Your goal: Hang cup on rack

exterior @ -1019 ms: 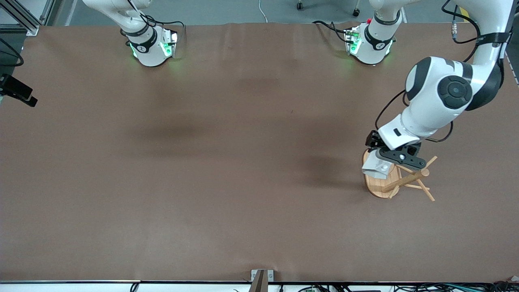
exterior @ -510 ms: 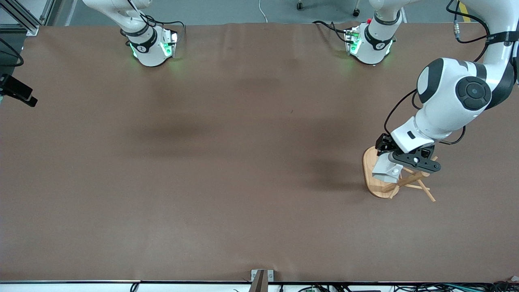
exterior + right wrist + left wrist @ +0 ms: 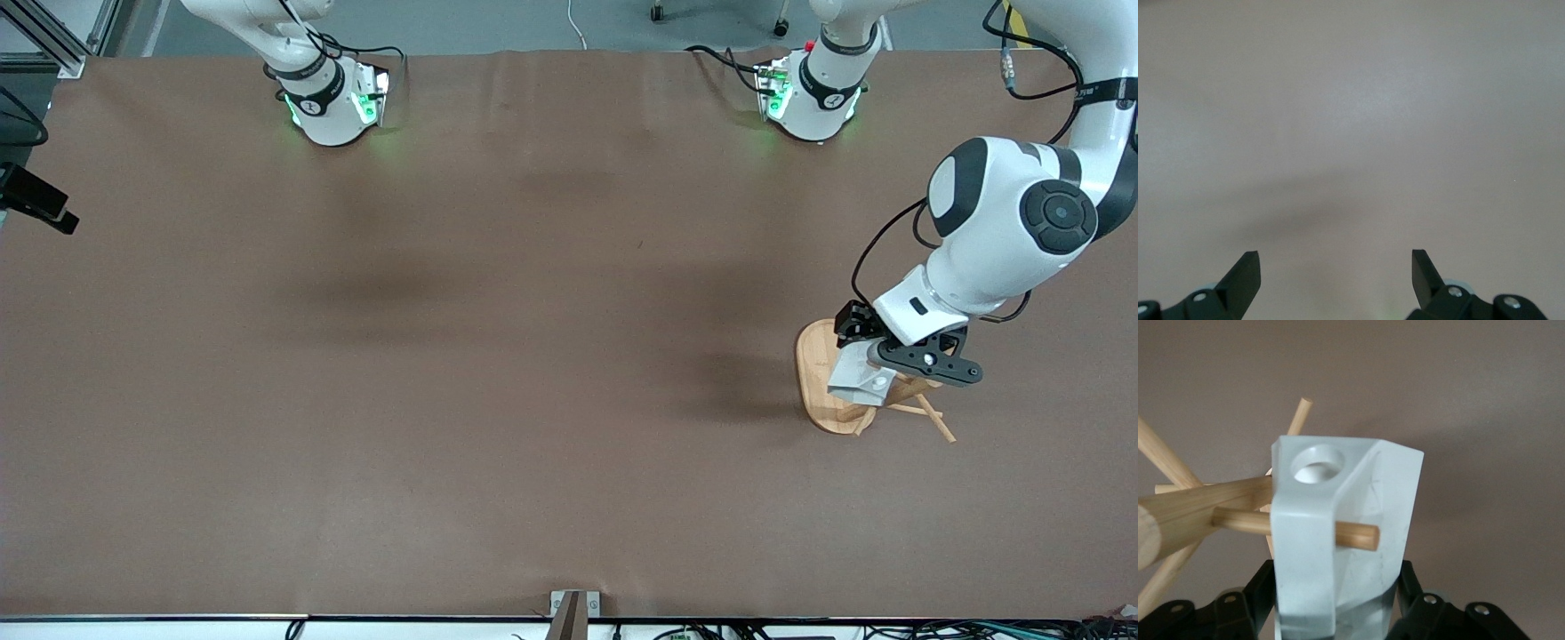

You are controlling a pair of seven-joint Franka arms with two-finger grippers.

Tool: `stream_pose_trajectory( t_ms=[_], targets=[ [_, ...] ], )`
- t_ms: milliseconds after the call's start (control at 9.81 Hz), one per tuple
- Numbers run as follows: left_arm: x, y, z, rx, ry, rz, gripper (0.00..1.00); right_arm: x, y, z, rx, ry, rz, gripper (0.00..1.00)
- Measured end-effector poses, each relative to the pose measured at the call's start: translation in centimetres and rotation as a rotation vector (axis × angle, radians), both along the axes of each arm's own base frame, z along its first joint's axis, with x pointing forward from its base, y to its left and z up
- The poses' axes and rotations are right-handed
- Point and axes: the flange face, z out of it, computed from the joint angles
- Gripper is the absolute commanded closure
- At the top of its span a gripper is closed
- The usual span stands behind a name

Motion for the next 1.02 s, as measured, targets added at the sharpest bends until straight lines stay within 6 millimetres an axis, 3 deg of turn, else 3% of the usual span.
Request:
stream_pose_trajectory(
  t_ms=[408, 611, 713, 917, 1019],
  targets=[
    [0.3, 0.0, 0.7, -0.004, -0.015, 0.002, 0.0, 0.0, 0.0, 0.0, 0.0, 0.0, 0.0, 0.0],
    [0.5, -0.3, 3.0, -0.001, -0.046, 0.007, 0.0, -0.2, 0.0, -0.2, 0.002, 0.018, -0.001, 0.0],
    [0.2, -0.6, 5.4, 0.009, -0.043, 0.016, 0.0, -0.2, 0.0, -0.2, 0.003, 0.02, -0.001, 0.0],
    [-0.9, -1.2, 12.0, 0.045, -0.037, 0.016, 0.0, -0.2, 0.1, -0.2, 0.005, 0.021, 0.0, 0.0],
    [-1.1, -0.6, 15.5, 0.057, -0.074, 0.033, 0.0, -0.2, 0.1, -0.2, 0.008, 0.02, 0.0, 0.0]
  ],
)
